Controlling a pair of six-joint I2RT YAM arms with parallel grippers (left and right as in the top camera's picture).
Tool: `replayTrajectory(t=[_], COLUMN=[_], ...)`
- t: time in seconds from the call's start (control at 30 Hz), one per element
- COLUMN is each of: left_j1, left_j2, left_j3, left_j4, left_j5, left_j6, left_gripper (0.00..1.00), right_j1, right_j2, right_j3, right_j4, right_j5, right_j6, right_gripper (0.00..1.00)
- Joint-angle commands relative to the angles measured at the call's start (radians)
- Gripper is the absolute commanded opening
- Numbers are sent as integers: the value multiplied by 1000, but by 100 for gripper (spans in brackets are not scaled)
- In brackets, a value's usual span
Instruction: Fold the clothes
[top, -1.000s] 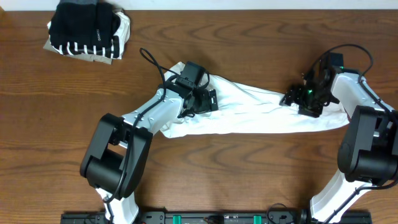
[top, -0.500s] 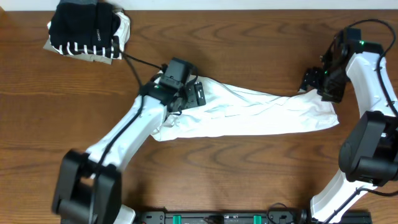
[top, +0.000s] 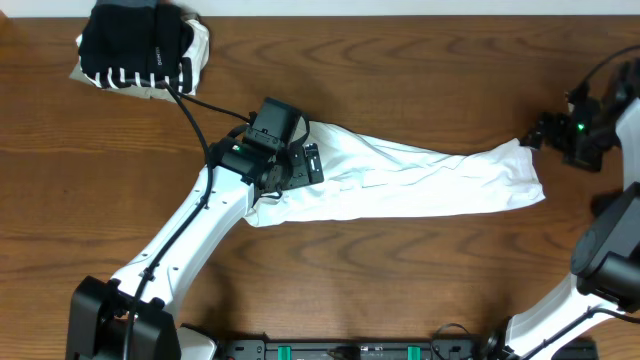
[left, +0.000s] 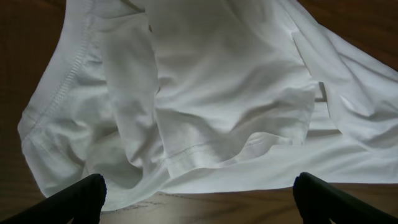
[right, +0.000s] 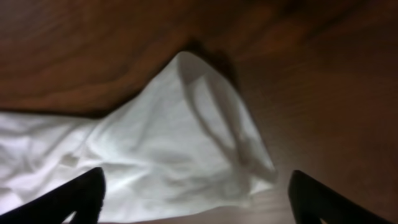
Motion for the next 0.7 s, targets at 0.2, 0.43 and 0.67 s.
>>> replayTrajectory(t=[0.2,0.43,0.67], left_j1=[2,2,2], left_j2=[-6,-6,-5], left_j3=[-5,-5,-25], left_j4=[-38,-41,-45], left_j5=[3,3,3], left_j6=[20,20,20], left_gripper=[98,98,98], right_j1=[-60,-60,-62], right_j2=[-15,-15,-14], right_j3=[-154,-170,-194], right_j4=[112,89,95], right_j5=[-82,-81,-29], right_j6=[-123,-161,-168], right_gripper=[96,99,99])
